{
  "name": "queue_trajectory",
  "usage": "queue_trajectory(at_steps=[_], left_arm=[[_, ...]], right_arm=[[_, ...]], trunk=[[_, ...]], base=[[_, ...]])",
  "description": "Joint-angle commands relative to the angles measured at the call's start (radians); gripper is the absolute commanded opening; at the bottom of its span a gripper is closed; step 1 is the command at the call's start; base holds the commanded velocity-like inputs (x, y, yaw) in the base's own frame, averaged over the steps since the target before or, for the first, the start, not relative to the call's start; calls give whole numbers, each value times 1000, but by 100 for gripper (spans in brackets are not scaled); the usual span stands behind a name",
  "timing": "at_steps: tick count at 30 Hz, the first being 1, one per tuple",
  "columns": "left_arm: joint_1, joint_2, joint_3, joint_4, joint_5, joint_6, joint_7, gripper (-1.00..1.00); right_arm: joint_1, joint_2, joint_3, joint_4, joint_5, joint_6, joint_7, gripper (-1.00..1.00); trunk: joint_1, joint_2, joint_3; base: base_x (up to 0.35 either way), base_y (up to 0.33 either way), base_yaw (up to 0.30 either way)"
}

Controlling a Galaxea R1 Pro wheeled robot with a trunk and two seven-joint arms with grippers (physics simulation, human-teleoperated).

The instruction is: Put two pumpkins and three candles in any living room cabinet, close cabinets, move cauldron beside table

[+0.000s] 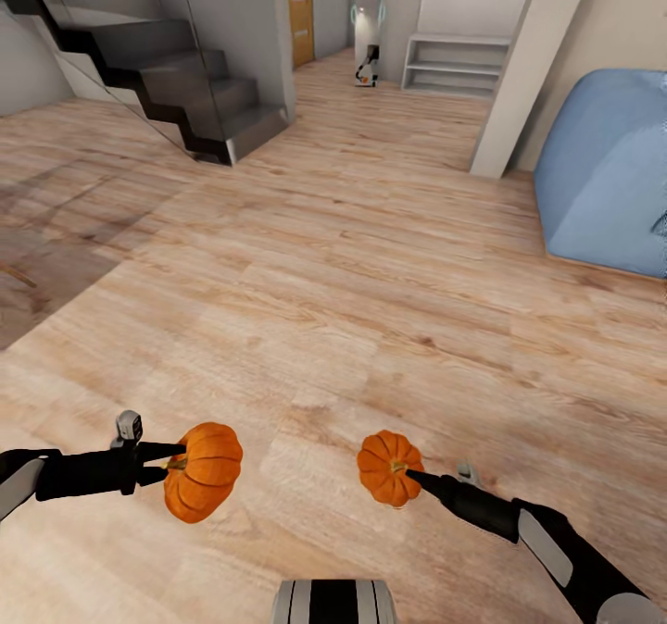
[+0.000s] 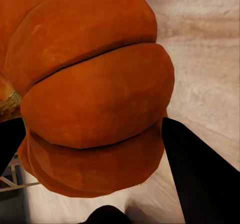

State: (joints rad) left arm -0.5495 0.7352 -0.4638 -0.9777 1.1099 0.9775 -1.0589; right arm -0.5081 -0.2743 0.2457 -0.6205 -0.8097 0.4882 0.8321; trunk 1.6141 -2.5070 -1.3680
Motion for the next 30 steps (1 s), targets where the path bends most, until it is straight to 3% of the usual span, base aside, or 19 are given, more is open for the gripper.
queue_trajectory(at_steps=[1,10,13,16,21,30], left_arm=[[-1,1,-3,1,4,4,-2,-100],[-1,9,11,46,-4,5,0,-100],[-1,17,45,99,-6,6,1,-100],[-2,44,82,119,-9,9,4,-100],[-2,89,93,136,-35,12,3,-100],[-1,100,92,134,-45,13,0,-100]], right_arm=[[-3,-1,4,-3,-9,10,-6,-100],[-36,2,4,-14,-8,39,-86,-100],[-42,1,4,-13,-9,63,-90,-100],[-45,1,3,-14,-14,71,-87,-100],[-46,0,1,-14,-23,76,-82,-100],[-46,-5,-6,-13,-29,110,-79,-100]], trunk=[[-1,0,3],[-5,2,38],[-6,3,50],[-7,3,61],[-10,5,81],[-14,7,115]], base=[[0,0,0],[0,0,0],[0,0,0],[0,0,0],[0,0,0],[0,0,0]])
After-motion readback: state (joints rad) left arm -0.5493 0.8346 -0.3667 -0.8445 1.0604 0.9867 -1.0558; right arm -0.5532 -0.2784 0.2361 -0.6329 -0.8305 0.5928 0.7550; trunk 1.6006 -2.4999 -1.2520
